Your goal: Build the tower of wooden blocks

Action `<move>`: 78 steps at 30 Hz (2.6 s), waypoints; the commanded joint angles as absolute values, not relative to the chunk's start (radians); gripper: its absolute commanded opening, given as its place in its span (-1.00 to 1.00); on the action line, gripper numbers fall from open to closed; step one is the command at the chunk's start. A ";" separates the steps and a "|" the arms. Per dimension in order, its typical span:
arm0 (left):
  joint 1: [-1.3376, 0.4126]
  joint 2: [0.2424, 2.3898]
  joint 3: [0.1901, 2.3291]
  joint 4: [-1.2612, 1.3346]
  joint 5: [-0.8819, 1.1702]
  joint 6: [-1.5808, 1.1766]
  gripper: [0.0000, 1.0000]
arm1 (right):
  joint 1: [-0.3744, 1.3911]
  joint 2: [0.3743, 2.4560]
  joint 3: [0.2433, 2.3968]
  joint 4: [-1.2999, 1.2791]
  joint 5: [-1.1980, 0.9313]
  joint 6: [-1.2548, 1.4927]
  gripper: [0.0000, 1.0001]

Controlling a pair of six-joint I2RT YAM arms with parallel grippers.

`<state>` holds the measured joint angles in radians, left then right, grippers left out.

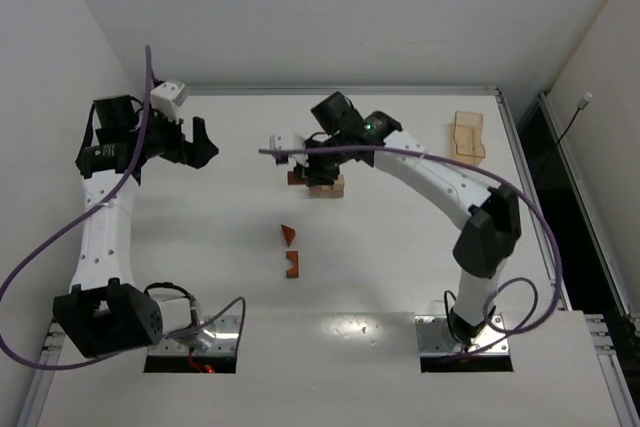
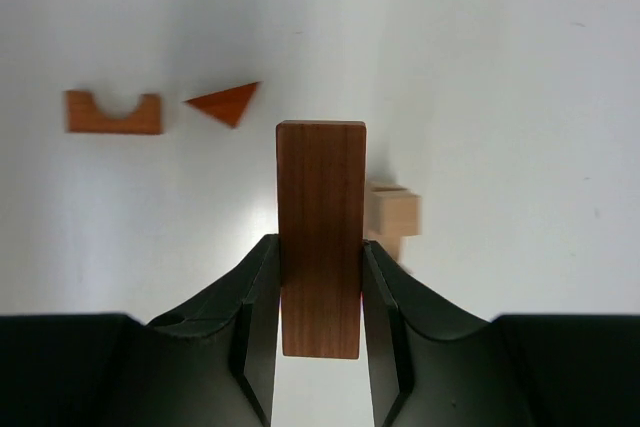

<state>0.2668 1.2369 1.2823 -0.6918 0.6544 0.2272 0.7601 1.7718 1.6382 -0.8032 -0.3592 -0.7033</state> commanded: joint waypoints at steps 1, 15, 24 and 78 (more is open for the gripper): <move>0.212 1.222 1.324 -0.615 0.566 0.201 1.00 | 0.692 1.914 1.819 -0.951 -0.399 -0.745 -1.00; 0.039 1.345 1.368 -0.634 0.552 0.150 1.00 | 0.572 2.098 1.987 -1.025 -0.482 -0.802 -1.00; -0.005 1.420 1.388 -0.611 0.601 0.130 1.00 | 0.563 2.106 1.933 -1.006 -0.483 -0.802 -1.00; -0.054 1.511 1.459 -0.640 0.549 0.149 1.00 | 0.514 2.243 2.033 -1.043 -0.549 -0.861 -0.99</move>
<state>-0.0418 1.5063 1.4185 -0.6487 0.5495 0.1486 0.5167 2.2299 1.9812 -1.0451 -0.5022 -0.8387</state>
